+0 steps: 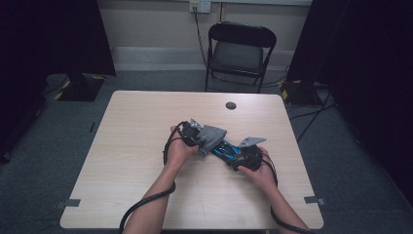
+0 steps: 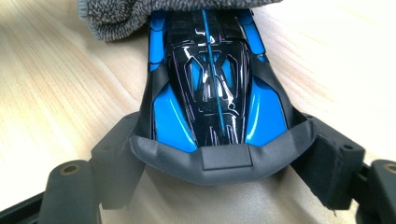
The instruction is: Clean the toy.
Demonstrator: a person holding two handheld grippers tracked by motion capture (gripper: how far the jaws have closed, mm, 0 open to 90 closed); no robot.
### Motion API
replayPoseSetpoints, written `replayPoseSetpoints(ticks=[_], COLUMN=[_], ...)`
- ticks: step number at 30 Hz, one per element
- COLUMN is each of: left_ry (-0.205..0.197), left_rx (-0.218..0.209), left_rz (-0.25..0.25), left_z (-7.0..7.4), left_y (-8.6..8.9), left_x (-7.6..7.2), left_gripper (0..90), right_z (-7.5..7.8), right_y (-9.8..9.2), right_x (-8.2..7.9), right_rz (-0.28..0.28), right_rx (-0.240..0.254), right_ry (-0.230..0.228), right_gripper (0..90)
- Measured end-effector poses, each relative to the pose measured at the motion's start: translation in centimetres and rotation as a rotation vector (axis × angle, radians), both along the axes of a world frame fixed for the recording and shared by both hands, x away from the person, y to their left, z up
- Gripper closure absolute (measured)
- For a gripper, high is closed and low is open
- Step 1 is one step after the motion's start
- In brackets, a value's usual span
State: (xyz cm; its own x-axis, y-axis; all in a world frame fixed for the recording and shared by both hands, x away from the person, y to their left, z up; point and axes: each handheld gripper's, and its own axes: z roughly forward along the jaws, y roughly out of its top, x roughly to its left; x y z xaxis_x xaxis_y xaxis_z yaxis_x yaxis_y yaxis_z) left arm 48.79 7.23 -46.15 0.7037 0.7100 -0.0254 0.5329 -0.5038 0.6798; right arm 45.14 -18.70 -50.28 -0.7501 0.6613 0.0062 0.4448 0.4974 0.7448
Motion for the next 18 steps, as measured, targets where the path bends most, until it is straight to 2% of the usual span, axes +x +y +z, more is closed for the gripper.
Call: replayPoseSetpoints(ticks=[18], left_ry=[0.021], left_rx=[0.012], left_rz=[0.037], left_z=[-0.3], left_y=[2.1], left_x=[0.3], left_gripper=[76.1], right_z=[0.0], right_y=[0.0], right_x=[0.0], right_rz=[0.0], right_rx=[0.0], right_ry=[0.0], right_gripper=[23.2])
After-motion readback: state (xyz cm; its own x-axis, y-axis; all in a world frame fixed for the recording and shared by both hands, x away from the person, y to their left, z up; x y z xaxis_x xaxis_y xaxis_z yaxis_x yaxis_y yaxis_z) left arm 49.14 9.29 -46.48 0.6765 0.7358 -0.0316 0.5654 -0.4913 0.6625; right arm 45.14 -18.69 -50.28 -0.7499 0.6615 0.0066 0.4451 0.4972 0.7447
